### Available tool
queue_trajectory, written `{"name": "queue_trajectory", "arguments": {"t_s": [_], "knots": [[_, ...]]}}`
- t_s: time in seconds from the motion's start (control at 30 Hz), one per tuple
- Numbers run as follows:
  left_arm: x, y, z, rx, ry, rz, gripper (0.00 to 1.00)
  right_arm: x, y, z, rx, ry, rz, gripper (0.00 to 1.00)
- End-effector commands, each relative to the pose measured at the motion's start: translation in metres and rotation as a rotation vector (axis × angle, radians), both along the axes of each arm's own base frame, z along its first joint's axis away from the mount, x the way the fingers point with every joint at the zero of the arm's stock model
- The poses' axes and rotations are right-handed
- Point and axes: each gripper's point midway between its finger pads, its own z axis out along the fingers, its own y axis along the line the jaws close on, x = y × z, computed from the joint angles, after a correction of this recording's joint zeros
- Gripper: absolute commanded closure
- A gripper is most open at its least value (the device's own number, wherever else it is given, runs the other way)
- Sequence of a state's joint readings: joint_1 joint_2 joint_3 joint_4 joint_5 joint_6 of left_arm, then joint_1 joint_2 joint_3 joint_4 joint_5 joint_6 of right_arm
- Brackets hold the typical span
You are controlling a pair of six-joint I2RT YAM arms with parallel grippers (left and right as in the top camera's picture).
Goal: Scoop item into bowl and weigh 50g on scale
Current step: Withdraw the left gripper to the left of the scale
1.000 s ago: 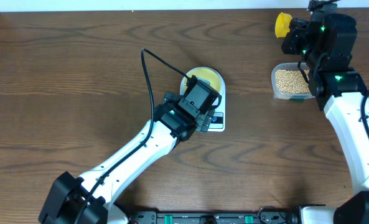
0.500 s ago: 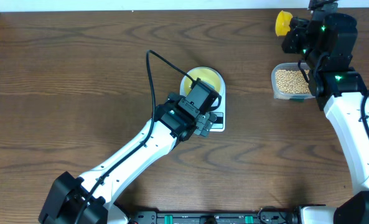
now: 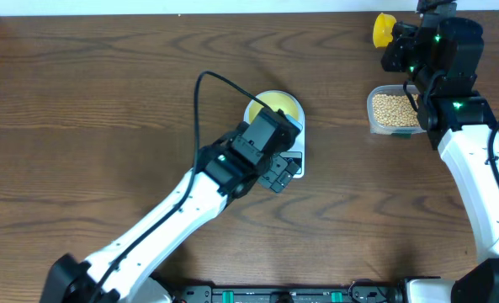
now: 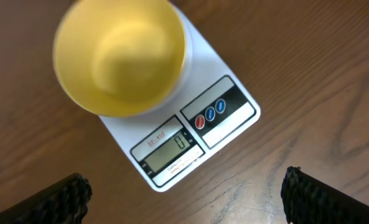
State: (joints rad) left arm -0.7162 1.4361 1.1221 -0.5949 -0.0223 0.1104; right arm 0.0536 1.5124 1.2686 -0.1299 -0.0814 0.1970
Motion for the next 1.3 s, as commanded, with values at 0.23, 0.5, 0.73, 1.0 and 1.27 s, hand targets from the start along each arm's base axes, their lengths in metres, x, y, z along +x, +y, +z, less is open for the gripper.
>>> {"name": "queue_trajectory", "arguments": {"t_s": [0.23, 0.5, 0.73, 1.0, 1.27], "knots": [[-0.022, -0.001, 0.044, -0.116, -0.044, -0.137, 0.00, 0.003, -0.001, 0.005, -0.036, -0.021, 0.009, 0.99], [-0.016, 0.007, 0.049, -0.156, -0.040, -0.165, 0.00, 0.005, -0.002, 0.004, -0.057, -0.023, 0.008, 0.99], [-0.006, 0.019, 0.053, -0.227, -0.013, -0.145, 0.00, 0.006, -0.009, 0.004, -0.075, -0.025, -0.022, 0.99], [0.011, 0.044, 0.048, -0.144, -0.052, -0.044, 0.00, 0.006, -0.011, 0.004, -0.079, -0.025, -0.033, 0.99], [0.011, 0.044, 0.048, -0.145, -0.053, -0.045, 0.00, 0.005, -0.011, 0.003, -0.080, -0.021, -0.033, 0.99]]}}
